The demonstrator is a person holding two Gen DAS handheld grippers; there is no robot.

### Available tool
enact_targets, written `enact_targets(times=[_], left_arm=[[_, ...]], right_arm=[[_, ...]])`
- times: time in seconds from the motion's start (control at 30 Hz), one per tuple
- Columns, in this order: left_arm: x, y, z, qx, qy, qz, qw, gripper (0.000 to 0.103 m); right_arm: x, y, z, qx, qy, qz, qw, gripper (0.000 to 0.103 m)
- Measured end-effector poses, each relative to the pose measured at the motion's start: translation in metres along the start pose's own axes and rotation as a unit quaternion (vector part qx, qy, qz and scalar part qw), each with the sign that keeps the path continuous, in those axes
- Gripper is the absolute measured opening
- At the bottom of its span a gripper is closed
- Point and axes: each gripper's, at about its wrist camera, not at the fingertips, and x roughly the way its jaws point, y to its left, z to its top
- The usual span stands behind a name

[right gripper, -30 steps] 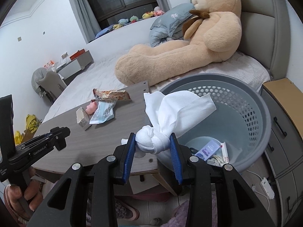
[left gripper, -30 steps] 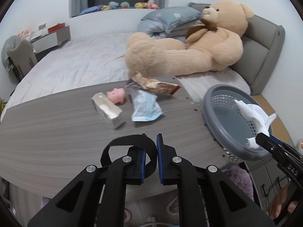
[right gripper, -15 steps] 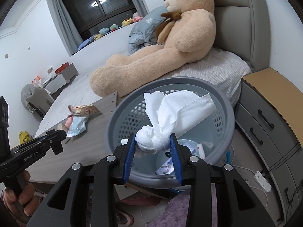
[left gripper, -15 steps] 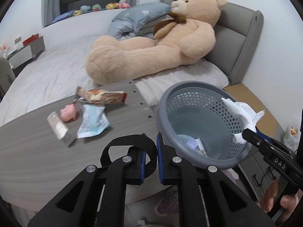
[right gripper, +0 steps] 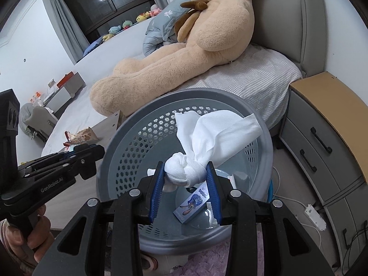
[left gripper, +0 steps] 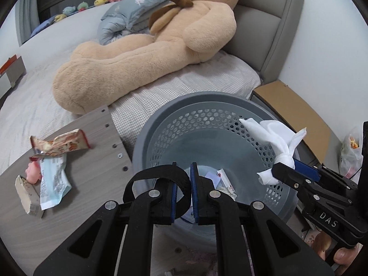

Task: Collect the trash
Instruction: 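Move the black strap over the basket with the left gripper while the right gripper drops the cloth in, then open the left gripper to drop the black strap into the basket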

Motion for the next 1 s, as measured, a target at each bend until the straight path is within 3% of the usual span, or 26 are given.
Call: enact_targets(times=[0.13,0.23,0.33,0.37,0.4,0.5,0.6,1.0], left_arm=[[0.013,-0.004,0.004,0.008,0.012,0.004,0.9999,0.012],[0.021,-0.003,0.005,0.006,0.021,0.006,0.9997,0.026],[0.023,-0.003,0.006,0.008,0.021,0.007,0.9997,0.052],[0.023,-0.003,0.006,0.008,0.018,0.01,0.9998,0.066],[0.021,-0.004,0.006,0.009,0.013,0.013,0.9998,0.07],[0.019,-0.004,0.006,0.012,0.01,0.018,0.9997,0.07],[0.018,-0.004,0.005,0.016,0.015,0.035,0.9991,0.071],[0.001,0.004,-0.002,0.006,-0.003,0.04,0.9992,0.079]], right_arm=[[0.009,-0.007,0.006,0.002,0.012,0.003,1.0,0.035],[0.015,-0.009,0.008,0.001,0.019,0.005,1.0,0.036],[0.015,-0.012,0.009,0.003,0.014,0.002,1.0,0.04],[0.015,-0.013,0.009,0.004,0.012,0.002,1.0,0.041],[0.014,-0.014,0.01,0.007,0.01,0.004,1.0,0.045],[0.012,-0.015,0.011,0.008,0.004,0.001,1.0,0.05],[0.011,-0.015,0.011,0.009,0.004,-0.004,1.0,0.05],[0.005,-0.011,0.005,0.005,0.001,-0.01,1.0,0.05]])
